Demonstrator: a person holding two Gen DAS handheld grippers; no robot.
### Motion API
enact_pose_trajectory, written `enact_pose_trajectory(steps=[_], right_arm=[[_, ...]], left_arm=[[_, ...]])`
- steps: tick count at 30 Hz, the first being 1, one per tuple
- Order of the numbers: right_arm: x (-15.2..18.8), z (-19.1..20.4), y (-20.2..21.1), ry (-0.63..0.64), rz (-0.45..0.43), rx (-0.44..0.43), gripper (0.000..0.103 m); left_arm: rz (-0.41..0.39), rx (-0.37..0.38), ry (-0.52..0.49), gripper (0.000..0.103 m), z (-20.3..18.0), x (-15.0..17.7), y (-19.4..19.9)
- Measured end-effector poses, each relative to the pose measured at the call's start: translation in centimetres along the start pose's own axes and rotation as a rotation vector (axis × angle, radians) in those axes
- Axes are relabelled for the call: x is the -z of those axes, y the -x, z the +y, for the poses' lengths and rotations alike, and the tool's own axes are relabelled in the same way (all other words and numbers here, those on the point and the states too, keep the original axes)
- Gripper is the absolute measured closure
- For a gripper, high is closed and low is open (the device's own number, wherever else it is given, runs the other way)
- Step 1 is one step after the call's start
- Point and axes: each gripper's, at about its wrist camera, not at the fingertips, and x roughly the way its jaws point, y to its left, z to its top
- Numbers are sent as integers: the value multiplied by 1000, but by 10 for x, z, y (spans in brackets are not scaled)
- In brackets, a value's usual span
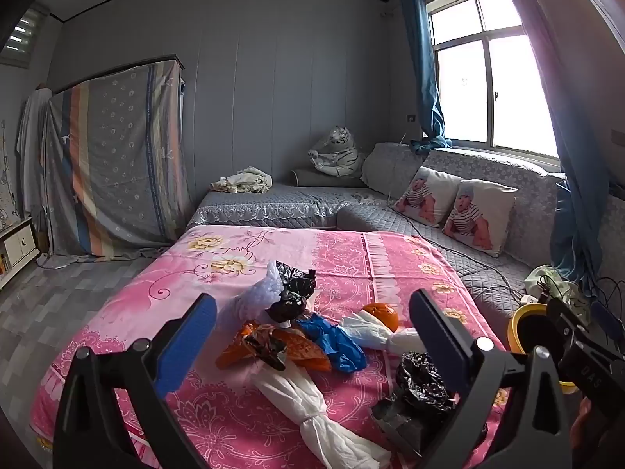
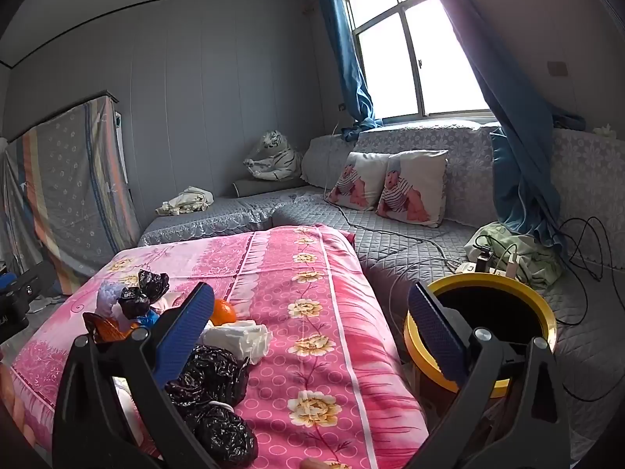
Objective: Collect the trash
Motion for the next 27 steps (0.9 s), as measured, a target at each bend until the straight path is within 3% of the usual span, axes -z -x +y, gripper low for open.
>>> enact_pose_trajectory(steps=[27], right_arm=[[0, 1, -3, 3, 9, 2, 8]], left_arm=[[2, 1, -4, 8, -4, 1, 4]])
